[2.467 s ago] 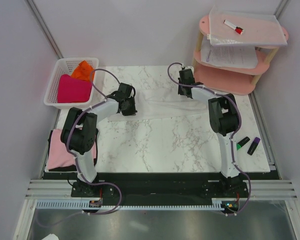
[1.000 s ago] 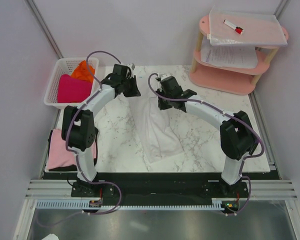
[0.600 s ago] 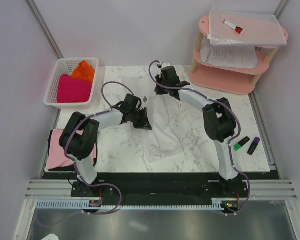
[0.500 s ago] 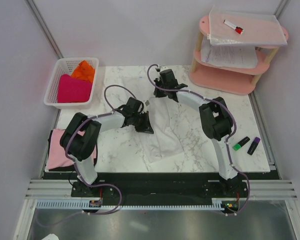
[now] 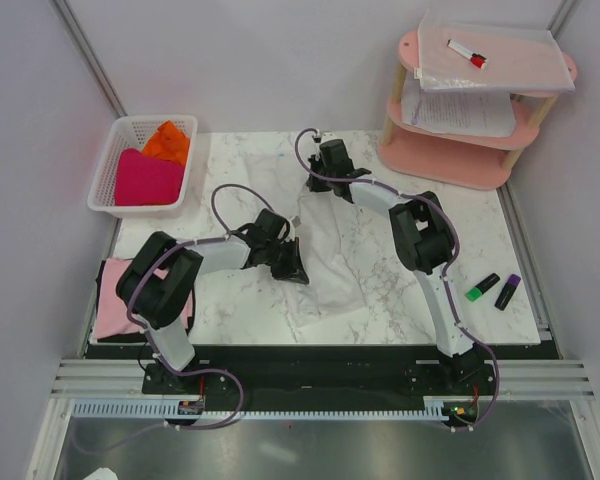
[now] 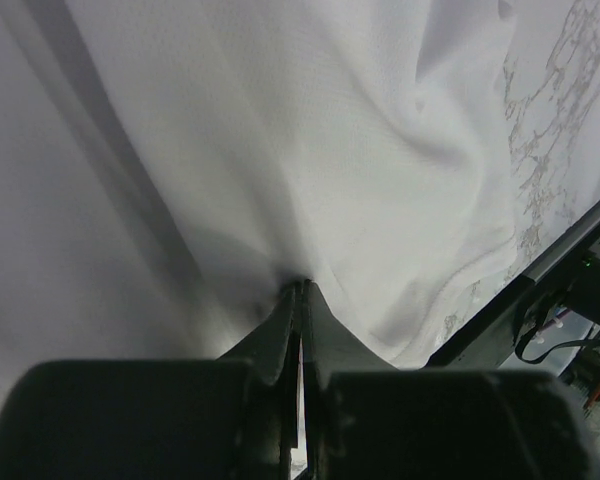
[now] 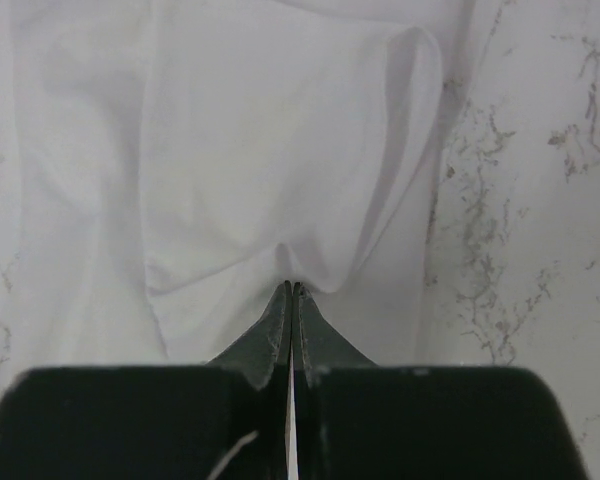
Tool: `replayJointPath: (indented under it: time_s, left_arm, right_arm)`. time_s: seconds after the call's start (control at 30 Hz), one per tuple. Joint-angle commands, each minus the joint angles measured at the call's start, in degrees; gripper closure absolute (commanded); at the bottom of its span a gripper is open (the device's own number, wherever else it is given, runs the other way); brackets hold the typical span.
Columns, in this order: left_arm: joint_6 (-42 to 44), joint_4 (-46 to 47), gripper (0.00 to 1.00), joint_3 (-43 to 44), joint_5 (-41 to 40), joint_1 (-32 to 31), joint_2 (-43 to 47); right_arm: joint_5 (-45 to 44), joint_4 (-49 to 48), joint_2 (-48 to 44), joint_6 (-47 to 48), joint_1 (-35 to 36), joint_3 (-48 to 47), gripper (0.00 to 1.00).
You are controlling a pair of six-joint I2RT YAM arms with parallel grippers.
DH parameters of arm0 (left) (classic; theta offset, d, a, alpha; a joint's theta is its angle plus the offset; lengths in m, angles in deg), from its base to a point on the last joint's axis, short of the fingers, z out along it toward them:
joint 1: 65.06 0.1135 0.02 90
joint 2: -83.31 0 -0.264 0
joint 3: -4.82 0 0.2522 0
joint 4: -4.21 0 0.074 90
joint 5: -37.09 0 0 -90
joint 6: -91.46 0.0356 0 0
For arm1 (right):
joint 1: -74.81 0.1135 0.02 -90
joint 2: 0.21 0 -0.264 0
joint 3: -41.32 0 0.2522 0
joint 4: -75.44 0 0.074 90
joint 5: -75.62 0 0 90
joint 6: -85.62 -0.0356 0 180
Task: Fold and stack the t-shirts
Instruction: Rotate the tshirt 90 degrees
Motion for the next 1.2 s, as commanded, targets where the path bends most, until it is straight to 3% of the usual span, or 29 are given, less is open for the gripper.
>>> replayJointPath:
  time_s: [0.0,0.37,0.57,0.73,0.83,0.97,1.17]
  left_arm:
    - [1.3,-4.5,0.98,0.3,-2.3,0.3,2.8]
    - [7.5,-14.3,0.98,2.6,-7.7,3.3,5.9]
    - [11.2,-11.7,0.98,2.0,-2.8,3.5,11.1]
    - [10.5,-8.8,0.98,-0.1,-2.2,3.5,19.6]
    - [9.5,-10.7,0.98,-0.4,-6.7,3.6,21.7]
    - [9.3,-14.9,0.98,-0.3,-10.1,3.7,19.9]
    - [8.1,-15.1,0.98,-1.9,-12.1,4.0,15.7]
  right_arm:
    - [-2.4,2.6,2.1,-0.8,-2.3,-2.4,1.0]
    - [-4.9,6.6,3.7,-5.1,-8.3,-3.3,1.0]
    - [0.1,2.1,1.6,-4.8,-9.4,-1.0,1.0]
    - [2.2,-3.6,-8.2,-4.8,-9.3,8.1,1.0]
    - [3.8,-3.6,-15.4,-5.5,-8.5,13.9,1.0]
    - [4.2,-2.2,-22.9,-4.0,-4.2,22.1,1.0]
    - [9.0,3.6,-29.1,-2.6,3.8,26.6,1.0]
